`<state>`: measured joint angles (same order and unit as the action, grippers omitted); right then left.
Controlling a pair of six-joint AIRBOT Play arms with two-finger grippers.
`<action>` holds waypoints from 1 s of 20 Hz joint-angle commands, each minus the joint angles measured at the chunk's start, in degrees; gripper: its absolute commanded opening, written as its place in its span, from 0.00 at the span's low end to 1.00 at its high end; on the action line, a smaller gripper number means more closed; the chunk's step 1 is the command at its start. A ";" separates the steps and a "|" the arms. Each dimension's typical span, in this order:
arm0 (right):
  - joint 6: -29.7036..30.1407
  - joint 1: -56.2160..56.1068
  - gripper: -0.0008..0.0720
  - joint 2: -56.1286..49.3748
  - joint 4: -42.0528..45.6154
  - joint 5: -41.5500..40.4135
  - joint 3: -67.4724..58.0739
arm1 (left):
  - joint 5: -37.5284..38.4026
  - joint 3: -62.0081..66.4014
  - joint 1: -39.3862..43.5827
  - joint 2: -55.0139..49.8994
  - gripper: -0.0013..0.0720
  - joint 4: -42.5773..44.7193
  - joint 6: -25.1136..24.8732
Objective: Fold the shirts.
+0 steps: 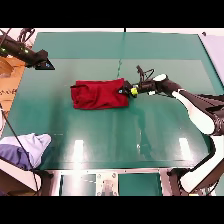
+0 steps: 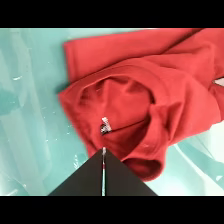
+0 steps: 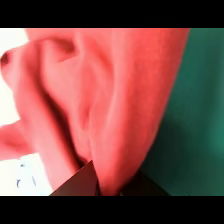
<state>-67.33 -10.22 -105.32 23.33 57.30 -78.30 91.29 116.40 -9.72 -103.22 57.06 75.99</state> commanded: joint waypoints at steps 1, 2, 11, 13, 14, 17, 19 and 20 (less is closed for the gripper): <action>0.04 0.57 0.04 3.04 -2.29 3.34 -7.37 | 0.31 0.07 -0.04 0.04 0.05 0.02 0.00; -0.24 2.19 0.04 5.22 -2.29 3.78 -8.96 | 0.44 0.07 -0.04 0.04 0.05 0.02 0.00; -16.39 34.69 0.04 24.26 7.80 4.92 -10.93 | 1.29 0.07 -0.04 0.04 0.05 -0.04 0.50; -16.76 41.38 0.04 24.44 9.88 4.68 -10.86 | 1.11 0.07 -0.02 0.04 0.05 -0.17 0.50; -16.74 44.35 0.04 24.44 10.60 3.82 -10.60 | 1.11 0.07 -0.04 0.04 0.05 -0.26 0.50; -16.68 52.35 0.04 24.37 12.85 -0.22 -9.81 | 0.81 0.07 -0.02 0.04 0.05 -0.46 0.50; -16.59 56.61 0.04 23.96 13.68 -1.60 -9.81 | 0.79 0.07 -0.02 0.04 0.05 -0.46 0.48; -16.41 58.42 0.04 23.63 13.68 -1.79 -9.81 | 0.79 0.07 -0.02 0.04 0.05 -0.46 0.48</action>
<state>-83.46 41.85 -81.41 35.18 57.78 -88.27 92.18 116.40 -9.72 -103.22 56.71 76.42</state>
